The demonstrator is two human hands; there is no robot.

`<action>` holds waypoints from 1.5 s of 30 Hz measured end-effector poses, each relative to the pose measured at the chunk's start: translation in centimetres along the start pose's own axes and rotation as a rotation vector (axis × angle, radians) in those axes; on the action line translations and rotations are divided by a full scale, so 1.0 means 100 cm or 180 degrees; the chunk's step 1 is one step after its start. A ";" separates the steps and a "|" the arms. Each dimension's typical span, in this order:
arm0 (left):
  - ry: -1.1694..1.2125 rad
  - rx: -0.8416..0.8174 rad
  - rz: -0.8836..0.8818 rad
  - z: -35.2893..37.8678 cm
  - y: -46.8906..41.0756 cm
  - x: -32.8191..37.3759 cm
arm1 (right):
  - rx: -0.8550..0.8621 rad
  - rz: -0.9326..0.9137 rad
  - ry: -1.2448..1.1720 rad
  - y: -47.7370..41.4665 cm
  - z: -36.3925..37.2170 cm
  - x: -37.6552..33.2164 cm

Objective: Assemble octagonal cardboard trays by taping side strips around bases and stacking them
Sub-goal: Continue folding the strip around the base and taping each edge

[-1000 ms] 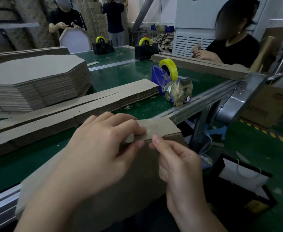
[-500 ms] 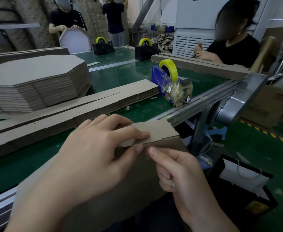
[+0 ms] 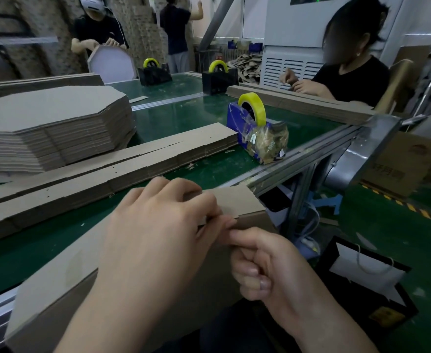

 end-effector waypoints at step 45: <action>-0.0349 0.0034 0.0090 -0.014 0.020 -0.029 | -0.0005 -0.2010 0.1724 -0.026 -0.004 -0.063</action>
Point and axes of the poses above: each hand's wrist, its own y-axis away from the middle knuckle, its own z-axis out of the palm, x = y × z, the point moved 2 cm from there along -y, towards the middle knuckle, and after that the axes turned 1 degree about x, right-handed, at the moved point
